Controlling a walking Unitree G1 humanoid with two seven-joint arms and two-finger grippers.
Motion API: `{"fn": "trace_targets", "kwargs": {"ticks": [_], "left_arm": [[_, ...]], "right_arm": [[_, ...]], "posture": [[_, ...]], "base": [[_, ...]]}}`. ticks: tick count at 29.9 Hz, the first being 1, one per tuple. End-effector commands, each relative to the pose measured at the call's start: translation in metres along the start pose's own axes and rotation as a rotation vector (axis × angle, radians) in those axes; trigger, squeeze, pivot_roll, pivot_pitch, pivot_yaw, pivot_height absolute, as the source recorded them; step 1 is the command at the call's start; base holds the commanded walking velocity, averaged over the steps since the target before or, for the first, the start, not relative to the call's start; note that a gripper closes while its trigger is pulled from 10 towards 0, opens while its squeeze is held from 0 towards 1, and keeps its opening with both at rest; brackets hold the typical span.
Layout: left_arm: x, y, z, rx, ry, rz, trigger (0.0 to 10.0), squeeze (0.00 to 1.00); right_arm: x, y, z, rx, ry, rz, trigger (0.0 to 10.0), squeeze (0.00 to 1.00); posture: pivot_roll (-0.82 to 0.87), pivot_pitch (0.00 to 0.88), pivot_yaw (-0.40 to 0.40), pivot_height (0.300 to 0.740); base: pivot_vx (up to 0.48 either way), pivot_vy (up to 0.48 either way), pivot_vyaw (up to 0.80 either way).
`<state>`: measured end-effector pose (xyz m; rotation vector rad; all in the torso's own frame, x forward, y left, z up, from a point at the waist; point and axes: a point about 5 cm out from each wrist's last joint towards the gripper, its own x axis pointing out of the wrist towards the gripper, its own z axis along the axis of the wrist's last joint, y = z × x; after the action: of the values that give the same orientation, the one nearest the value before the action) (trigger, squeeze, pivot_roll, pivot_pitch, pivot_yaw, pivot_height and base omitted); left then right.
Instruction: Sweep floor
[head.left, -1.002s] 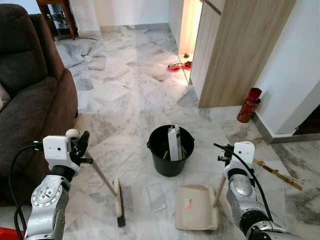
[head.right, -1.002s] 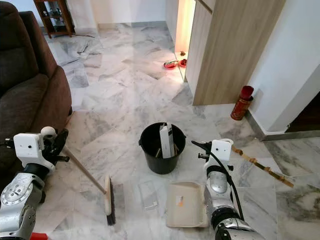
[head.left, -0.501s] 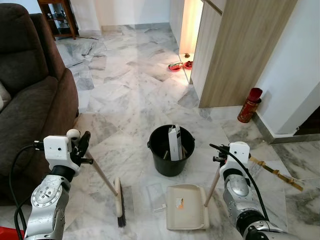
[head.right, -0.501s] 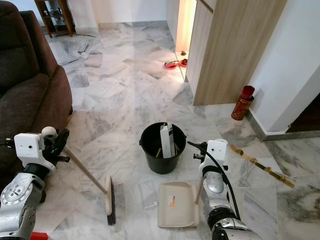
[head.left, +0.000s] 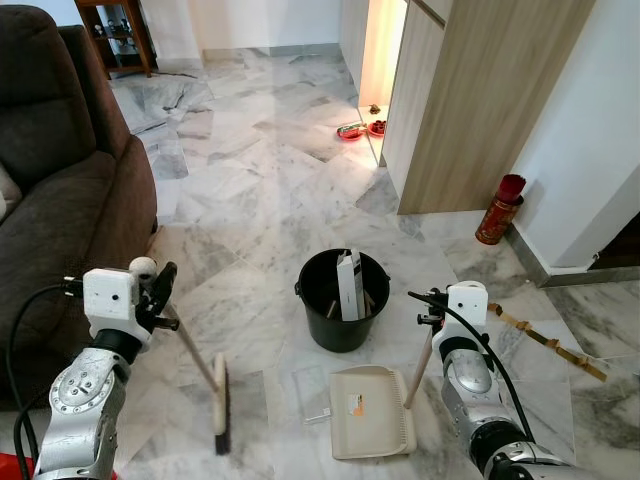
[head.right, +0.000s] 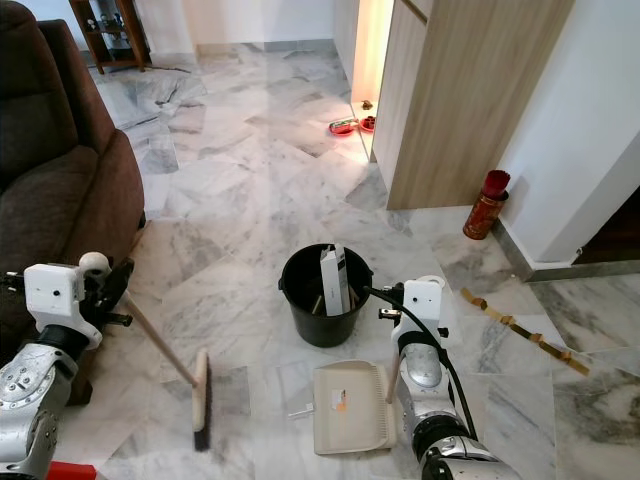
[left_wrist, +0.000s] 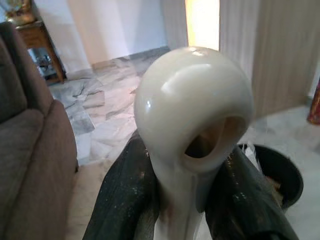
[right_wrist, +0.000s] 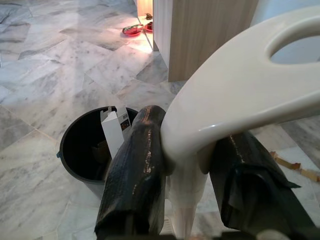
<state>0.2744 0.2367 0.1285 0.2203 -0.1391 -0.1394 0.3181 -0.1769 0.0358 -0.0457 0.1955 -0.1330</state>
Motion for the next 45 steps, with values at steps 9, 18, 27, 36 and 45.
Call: {"fn": "trace_targets", "kwargs": {"ticks": [9, 18, 27, 36, 45], "left_arm": [[0.005, -0.017, -0.004, 0.083, -0.049, -0.023, 10.0, 0.0], [0.011, -0.031, -0.006, 0.088, -0.06, -0.081, 10.0, 0.0], [0.022, -0.039, -0.005, -0.019, -0.098, -0.052, 10.0, 0.0], [0.026, -0.038, -0.024, -0.195, -0.057, 0.057, 10.0, 0.0], [0.024, -0.038, -0.046, -0.325, 0.017, 0.11, 10.0, 0.0]], "right_arm": [[-0.006, 0.007, -0.014, -0.006, 0.067, 0.03, 10.0, 0.0], [-0.006, 0.003, -0.015, -0.014, 0.069, 0.025, 10.0, 0.0], [-0.005, 0.0, -0.013, -0.022, 0.063, 0.028, 10.0, 0.0], [-0.004, -0.002, -0.011, -0.029, 0.051, 0.026, 10.0, 0.0], [-0.003, 0.002, -0.007, -0.028, 0.023, 0.037, 10.0, 0.0]], "posture": [[0.0, 0.082, 0.007, 0.74], [-0.02, 0.092, -0.002, 0.74], [-0.04, 0.103, -0.018, 0.74], [-0.06, 0.108, -0.031, 0.74], [-0.06, 0.099, -0.036, 0.74]], "base": [[0.0, 0.0, 0.0], [0.0, 0.0, 0.0], [0.0, 0.0, 0.0], [0.0, 0.0, 0.0], [0.0, 0.0, 0.0]]}}
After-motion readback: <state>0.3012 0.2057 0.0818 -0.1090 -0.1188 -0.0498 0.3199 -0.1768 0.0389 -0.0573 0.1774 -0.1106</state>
